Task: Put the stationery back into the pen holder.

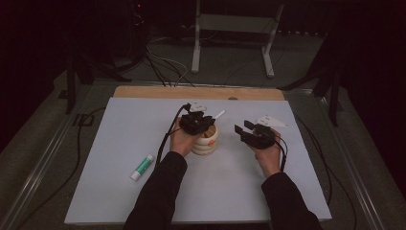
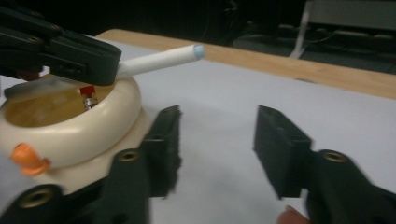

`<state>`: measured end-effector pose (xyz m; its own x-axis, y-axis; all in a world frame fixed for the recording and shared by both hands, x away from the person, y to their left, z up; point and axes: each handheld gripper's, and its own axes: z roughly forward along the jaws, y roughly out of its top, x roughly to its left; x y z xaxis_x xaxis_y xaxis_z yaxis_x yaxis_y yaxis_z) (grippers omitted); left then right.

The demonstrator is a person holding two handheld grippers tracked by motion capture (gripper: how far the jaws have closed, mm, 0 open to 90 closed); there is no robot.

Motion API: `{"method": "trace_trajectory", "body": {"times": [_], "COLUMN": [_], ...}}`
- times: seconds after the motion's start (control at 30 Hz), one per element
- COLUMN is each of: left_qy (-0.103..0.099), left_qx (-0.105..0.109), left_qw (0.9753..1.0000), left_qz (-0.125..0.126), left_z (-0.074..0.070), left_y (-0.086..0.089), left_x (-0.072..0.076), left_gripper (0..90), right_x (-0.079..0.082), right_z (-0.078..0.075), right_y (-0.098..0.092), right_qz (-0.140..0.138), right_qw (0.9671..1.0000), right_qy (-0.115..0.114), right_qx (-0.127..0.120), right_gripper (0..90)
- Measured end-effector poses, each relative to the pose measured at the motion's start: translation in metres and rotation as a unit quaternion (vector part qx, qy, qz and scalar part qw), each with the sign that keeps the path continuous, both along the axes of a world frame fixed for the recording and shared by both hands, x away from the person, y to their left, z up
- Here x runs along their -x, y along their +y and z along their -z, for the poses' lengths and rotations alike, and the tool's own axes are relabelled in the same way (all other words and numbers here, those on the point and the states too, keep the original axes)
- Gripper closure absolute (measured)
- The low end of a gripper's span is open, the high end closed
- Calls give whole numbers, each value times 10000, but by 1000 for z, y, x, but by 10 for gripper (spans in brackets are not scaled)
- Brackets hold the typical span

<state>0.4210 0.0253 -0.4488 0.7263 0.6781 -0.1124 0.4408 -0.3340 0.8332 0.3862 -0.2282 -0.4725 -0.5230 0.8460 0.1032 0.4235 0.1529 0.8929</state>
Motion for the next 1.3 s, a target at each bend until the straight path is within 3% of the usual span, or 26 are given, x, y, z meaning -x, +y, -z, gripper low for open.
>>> {"method": "trace_trajectory", "body": {"times": [0.03,0.07,0.23,0.47,0.67,0.9,1.1,1.3], "left_qy": [6,11,23,62,89,70,-9,-36], "left_qx": [-1,-1,-6,48,56,59,149,274], "left_qw": [10000,10000,10000,9999,9998,9998,9998,9996], "left_qz": [5,11,32,79,146,179,94,-9], "left_z": [0,0,0,0,0,0,-4,-7], "left_y": [0,0,1,1,1,2,7,16], "left_x": [0,0,-1,-1,-3,-3,0,3], "left_gripper": [790,791,790,790,789,780,582,442], "right_x": [-13,-18,-34,-56,-60,-57,-48,-45], "right_z": [7,9,12,23,17,2,-4,-3], "right_y": [11,14,30,50,49,46,51,44], "right_qz": [-57,-54,-27,46,-6,-170,-534,-524], "right_qw": [9999,9998,9996,9986,9979,9964,9957,9968], "right_qy": [147,184,248,525,417,156,-64,-5], "right_qx": [34,64,140,40,-501,-814,-752,-609], "right_gripper": [645,661,708,753,737,719,679,600]}}
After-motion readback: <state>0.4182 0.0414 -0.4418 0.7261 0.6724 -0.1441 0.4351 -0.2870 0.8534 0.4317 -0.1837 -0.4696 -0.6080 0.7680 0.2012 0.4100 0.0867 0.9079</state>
